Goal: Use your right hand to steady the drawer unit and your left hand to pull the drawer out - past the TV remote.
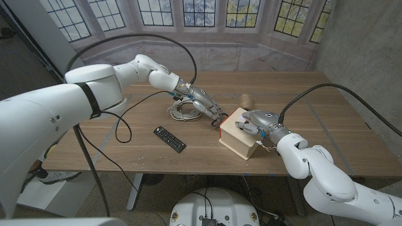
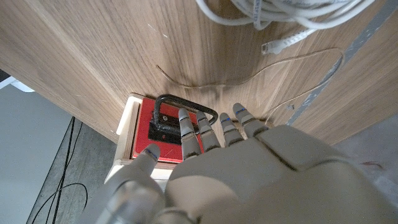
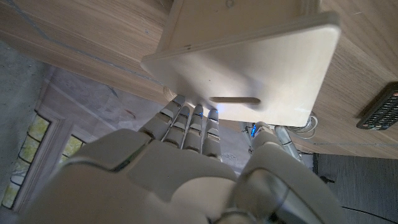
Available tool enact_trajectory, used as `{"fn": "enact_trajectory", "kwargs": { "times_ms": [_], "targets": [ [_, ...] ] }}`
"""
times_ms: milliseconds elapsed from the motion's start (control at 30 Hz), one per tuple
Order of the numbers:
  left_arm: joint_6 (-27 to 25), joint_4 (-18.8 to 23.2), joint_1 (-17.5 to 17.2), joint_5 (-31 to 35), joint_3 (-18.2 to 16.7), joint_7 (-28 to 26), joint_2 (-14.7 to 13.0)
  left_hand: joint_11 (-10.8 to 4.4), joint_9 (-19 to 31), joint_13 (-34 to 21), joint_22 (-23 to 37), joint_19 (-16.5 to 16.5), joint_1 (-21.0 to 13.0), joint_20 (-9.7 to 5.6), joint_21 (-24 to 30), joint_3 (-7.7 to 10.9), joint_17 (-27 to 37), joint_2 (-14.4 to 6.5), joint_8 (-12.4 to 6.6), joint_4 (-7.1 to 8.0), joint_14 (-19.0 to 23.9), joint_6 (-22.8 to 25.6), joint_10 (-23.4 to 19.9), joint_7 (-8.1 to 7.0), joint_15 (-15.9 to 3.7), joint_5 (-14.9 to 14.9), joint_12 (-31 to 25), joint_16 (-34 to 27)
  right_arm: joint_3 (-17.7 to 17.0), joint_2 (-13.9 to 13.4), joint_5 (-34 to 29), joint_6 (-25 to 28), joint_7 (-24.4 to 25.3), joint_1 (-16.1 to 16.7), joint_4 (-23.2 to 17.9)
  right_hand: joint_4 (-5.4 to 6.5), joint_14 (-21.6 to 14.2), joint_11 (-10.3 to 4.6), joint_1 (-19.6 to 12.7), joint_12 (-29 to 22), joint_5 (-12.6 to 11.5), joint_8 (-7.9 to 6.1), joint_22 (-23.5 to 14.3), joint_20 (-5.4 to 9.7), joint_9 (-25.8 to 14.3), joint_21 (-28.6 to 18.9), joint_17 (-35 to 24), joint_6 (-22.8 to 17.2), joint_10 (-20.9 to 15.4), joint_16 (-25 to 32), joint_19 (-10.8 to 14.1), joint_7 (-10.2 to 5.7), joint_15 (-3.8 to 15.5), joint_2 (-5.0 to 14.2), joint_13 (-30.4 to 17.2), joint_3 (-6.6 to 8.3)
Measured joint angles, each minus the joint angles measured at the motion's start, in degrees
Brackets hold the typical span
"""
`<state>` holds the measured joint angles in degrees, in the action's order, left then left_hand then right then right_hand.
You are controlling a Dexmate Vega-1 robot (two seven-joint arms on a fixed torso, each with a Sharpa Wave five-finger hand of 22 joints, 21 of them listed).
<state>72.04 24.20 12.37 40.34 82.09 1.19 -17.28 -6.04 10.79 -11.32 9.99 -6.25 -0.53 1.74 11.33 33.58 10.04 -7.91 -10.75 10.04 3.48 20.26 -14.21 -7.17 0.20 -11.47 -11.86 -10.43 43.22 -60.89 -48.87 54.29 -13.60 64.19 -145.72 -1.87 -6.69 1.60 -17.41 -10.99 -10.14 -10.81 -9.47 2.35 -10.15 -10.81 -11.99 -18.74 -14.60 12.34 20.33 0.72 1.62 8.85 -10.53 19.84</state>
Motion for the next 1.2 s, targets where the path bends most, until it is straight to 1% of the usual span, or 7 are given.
{"fn": "enact_trajectory", "kwargs": {
  "times_ms": [300,567,633,933,1000,1067,1200],
  "targets": [
    [-0.2,-0.5,0.4,-0.4,0.8,0.3,0.2,0.0,0.0,0.0,0.0,0.0,0.0,0.0,0.0,0.0,0.0,0.0,0.0,0.0,0.0,0.0,0.0,0.0,0.0,0.0,0.0,0.0,-1.9,1.2,-0.6,-1.5,-0.3,1.8,1.3,0.15,0.0,-0.23,0.0,0.0,0.0,0.0,0.0,0.0,0.0,0.0,0.0,0.0,-0.2,0.0,0.0,0.0,0.0,0.0,0.0,0.16],
    [-0.4,-0.8,0.7,-0.7,1.2,0.7,0.2,0.0,0.0,0.0,0.0,0.0,0.0,0.0,0.0,0.0,0.0,0.0,0.0,0.0,0.2,0.0,0.0,0.0,0.22,0.0,-0.3,0.0,-3.1,1.7,-0.9,-2.3,-0.5,2.8,1.9,0.15,-0.2,-0.22,0.0,0.0,0.0,0.0,0.1,0.0,0.0,0.0,0.0,0.0,-0.2,0.0,0.0,0.0,0.2,0.0,0.0,0.16],
    [-0.4,-0.8,0.7,-0.9,1.2,0.8,0.2,0.0,0.0,0.0,0.0,0.0,0.0,0.0,0.0,0.0,0.0,0.0,0.0,0.0,0.2,0.0,0.0,0.0,0.21,0.0,-0.3,0.0,-3.3,1.8,-0.9,-2.3,-0.5,2.9,2.0,0.33,-0.2,-0.22,0.0,0.0,0.0,0.01,0.2,0.0,0.0,0.0,0.0,-0.1,-0.2,0.0,0.0,-0.11,0.2,0.0,0.0,0.33],
    [-0.4,-1.1,1.0,-1.5,1.9,1.3,-0.2,0.12,0.0,0.0,0.0,0.0,0.0,0.0,0.0,0.0,0.0,0.0,0.0,0.0,0.2,0.0,-0.1,0.0,0.21,0.0,-0.3,0.0,-4.3,2.2,-2.1,-3.8,-1.7,3.4,2.7,0.31,-0.5,-0.21,0.0,0.0,0.0,0.06,0.3,0.13,0.1,0.0,0.3,-0.2,-0.2,0.0,0.1,-0.23,-0.1,0.0,0.0,0.32],
    [-0.4,-1.2,1.1,-1.6,2.0,1.4,-0.3,0.11,0.0,0.0,0.0,0.0,0.0,0.0,0.0,-0.02,0.0,0.0,0.0,0.02,0.2,0.0,-0.1,0.0,0.21,0.0,-0.3,0.0,-4.4,2.3,-2.3,-4.0,-2.0,3.5,2.8,0.31,-0.7,0.07,0.0,0.0,0.0,0.06,0.3,0.33,0.1,0.0,0.3,-0.2,-0.5,0.0,0.3,-0.2,0.11,0.0,0.0,0.32],
    [-0.4,-1.2,1.1,-1.7,2.0,1.5,-0.5,0.11,0.0,0.0,0.0,0.0,0.0,0.0,0.0,-0.26,0.0,0.0,0.0,0.26,0.2,0.0,-0.1,0.0,0.21,0.0,-0.2,0.0,-4.6,2.5,-2.5,-4.2,-2.2,3.6,2.9,0.31,-0.7,-0.1,0.0,0.0,0.0,0.11,0.3,0.33,0.1,0.0,0.3,-0.6,-0.7,0.0,0.3,-0.12,0.12,-0.01,0.0,0.32],
    [-0.5,-1.3,1.2,-1.8,2.1,1.7,-0.7,0.11,0.0,0.0,0.0,0.0,0.0,0.0,0.0,-0.25,0.0,0.0,0.0,0.25,0.2,0.0,-0.1,0.0,0.21,0.0,-0.2,0.0,-4.9,2.6,-2.8,-4.7,-2.7,3.7,3.1,0.31,-0.7,-0.1,0.3,0.0,0.0,0.09,0.3,0.3,0.1,0.0,0.3,-0.7,-0.7,0.0,0.3,-0.1,0.12,-0.31,0.0,0.32]
  ]
}}
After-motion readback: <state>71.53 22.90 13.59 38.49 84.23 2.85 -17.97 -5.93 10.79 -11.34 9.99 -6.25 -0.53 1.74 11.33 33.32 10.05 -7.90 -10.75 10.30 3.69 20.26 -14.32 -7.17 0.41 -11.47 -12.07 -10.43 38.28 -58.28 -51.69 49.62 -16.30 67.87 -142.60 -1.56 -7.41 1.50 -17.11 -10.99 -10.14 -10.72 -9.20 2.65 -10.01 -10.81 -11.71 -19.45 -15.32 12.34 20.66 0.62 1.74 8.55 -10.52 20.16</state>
